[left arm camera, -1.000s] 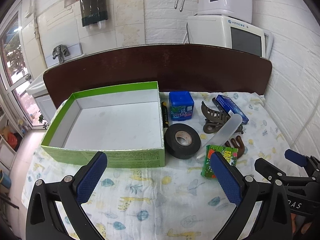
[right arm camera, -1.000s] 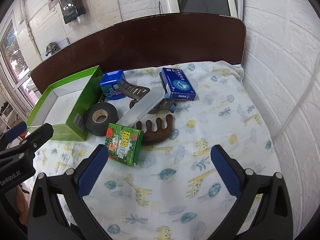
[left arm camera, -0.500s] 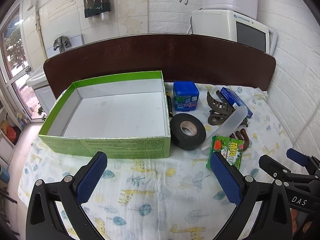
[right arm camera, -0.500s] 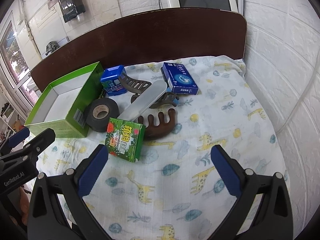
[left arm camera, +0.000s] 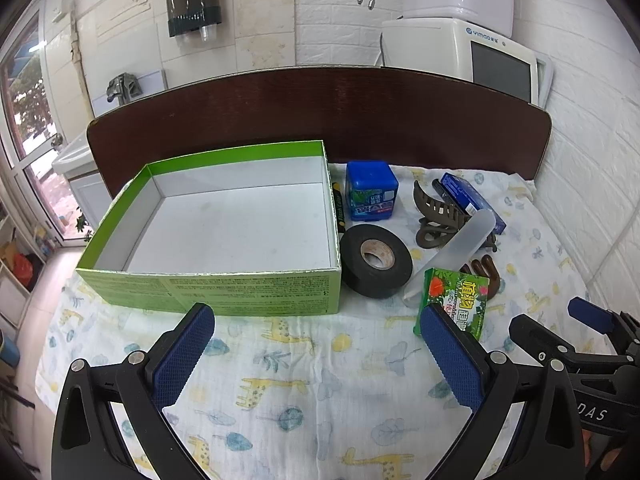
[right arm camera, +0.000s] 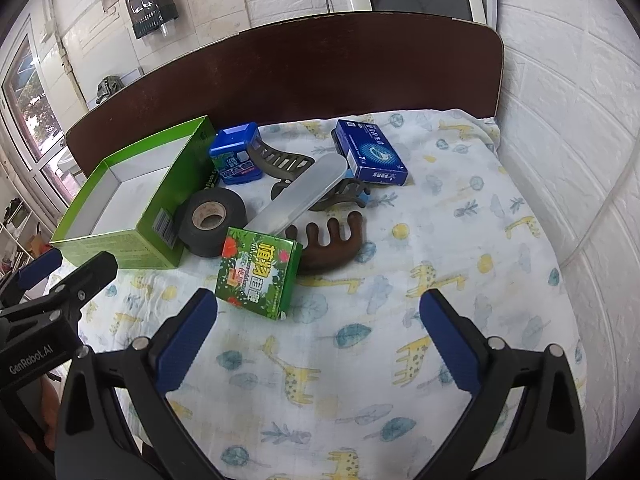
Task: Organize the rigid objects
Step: 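Move the right tool toward the green snack box, then grasp the green snack box with the right gripper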
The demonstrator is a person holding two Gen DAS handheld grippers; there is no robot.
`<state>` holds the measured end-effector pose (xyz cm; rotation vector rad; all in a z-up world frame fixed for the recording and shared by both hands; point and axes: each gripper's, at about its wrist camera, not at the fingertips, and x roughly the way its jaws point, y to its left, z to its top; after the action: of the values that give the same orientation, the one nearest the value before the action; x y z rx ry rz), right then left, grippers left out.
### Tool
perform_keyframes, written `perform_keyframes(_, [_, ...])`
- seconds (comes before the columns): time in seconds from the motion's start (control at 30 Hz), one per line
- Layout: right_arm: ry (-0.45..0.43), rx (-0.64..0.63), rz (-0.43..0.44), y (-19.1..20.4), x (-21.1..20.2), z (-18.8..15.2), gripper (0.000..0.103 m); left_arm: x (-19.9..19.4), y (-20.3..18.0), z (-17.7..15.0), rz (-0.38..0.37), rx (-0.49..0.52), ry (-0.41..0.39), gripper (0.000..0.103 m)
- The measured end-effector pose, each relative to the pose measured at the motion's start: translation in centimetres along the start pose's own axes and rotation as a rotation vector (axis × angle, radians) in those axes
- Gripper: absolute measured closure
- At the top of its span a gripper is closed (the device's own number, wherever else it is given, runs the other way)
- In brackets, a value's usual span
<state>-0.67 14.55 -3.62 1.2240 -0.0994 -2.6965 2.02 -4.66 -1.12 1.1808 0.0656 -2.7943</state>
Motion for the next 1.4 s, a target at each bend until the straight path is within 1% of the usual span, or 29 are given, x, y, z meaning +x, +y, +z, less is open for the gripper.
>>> perform_keyframes(0.3, [0.018,0.012,0.002,-0.2,0.4,-0.3,0.001,0.5,-0.4,-0.2,-0.016,0.015,0.013,0.001])
perform_keyframes(0.4, [0.018,0.021,0.008,-0.4,0.5,-0.3,0.003,0.8,-0.7,-0.2,-0.027,0.027,0.012,0.001])
perform_keyframes(0.5, [0.032,0.035,0.017,-0.8,0.9,-0.3,0.01,1.3,-1.2,-0.2,-0.042,0.042,0.023,0.001])
perform_keyframes(0.57, [0.045,0.041,0.03,-0.9,1.2,-0.3,0.015,1.6,-1.5,-0.3,-0.067,0.055,0.028,0.001])
perform_keyframes(0.63, [0.057,0.044,0.05,-1.0,1.6,-0.4,0.025,1.9,-1.9,-0.2,-0.101,0.066,0.035,0.001])
perform_keyframes(0.67, [0.064,0.045,0.058,-1.0,1.8,-0.4,0.028,2.0,-2.1,-0.2,-0.115,0.071,0.035,0.001])
perform_keyframes(0.7, [0.071,0.047,0.066,-1.0,2.0,-0.4,0.033,2.1,-2.3,-0.1,-0.126,0.078,0.033,0.001])
perform_keyframes(0.73, [0.077,0.046,0.074,-1.0,2.2,-0.4,0.037,2.1,-2.5,-0.1,-0.133,0.087,0.03,0.003])
perform_keyframes(0.77, [0.082,0.045,0.079,-1.0,2.3,-0.4,0.039,2.2,-2.7,0.0,-0.139,0.096,0.029,0.006])
perform_keyframes(0.8, [0.086,0.046,0.08,-1.0,2.4,-0.4,0.041,2.3,-3.0,0.0,-0.147,0.105,0.033,0.007])
perform_keyframes(0.9, [0.087,0.048,0.086,-1.2,2.5,-0.3,0.043,2.7,-3.3,0.2,-0.158,0.113,0.041,0.008])
perform_keyframes(0.93, [0.085,0.045,0.09,-1.2,2.5,-0.3,0.043,2.8,-3.4,0.2,-0.163,0.114,0.045,0.011])
perform_keyframes(0.97, [0.083,0.043,0.096,-1.1,2.5,-0.2,0.044,3.1,-3.4,0.2,-0.173,0.115,0.052,0.02])
perform_keyframes(1.0, [0.081,0.041,0.105,-1.1,2.5,-0.2,0.048,3.4,-3.5,0.3,-0.197,0.113,0.067,0.027])
perform_keyframes(1.03, [0.085,0.037,0.115,-1.0,2.6,-0.1,0.055,3.8,-3.5,0.3,-0.227,0.109,0.088,0.04])
perform_keyframes(1.07, [0.093,0.033,0.127,-0.9,2.8,0.0,0.059,4.5,-3.6,0.4,-0.27,0.1,0.122,0.052])
perform_keyframes(1.1, [0.103,0.03,0.139,-0.8,3.0,0.1,0.066,5.0,-3.6,0.4,-0.302,0.091,0.147,0.057])
perform_keyframes(1.13, [0.112,0.029,0.15,-0.7,3.4,0.1,0.071,5.5,-3.7,0.3,-0.322,0.086,0.168,0.062])
perform_keyframes(1.23, [0.12,0.04,0.178,-0.7,4.1,0.2,0.071,6.6,-4.3,0.2,-0.338,0.112,0.192,0.063])
perform_keyframes(1.3, [0.123,0.049,0.193,-0.7,4.6,0.2,0.069,7.1,-4.7,0.1,-0.353,0.128,0.2,0.064])
perform_keyframes(1.37, [0.133,0.055,0.201,-0.7,5.1,0.3,0.069,7.5,-4.8,0.2,-0.369,0.135,0.209,0.068])
perform_keyframes(1.4, [0.136,0.056,0.203,-0.7,5.3,0.4,0.069,7.8,-4.9,0.3,-0.372,0.138,0.212,0.068])
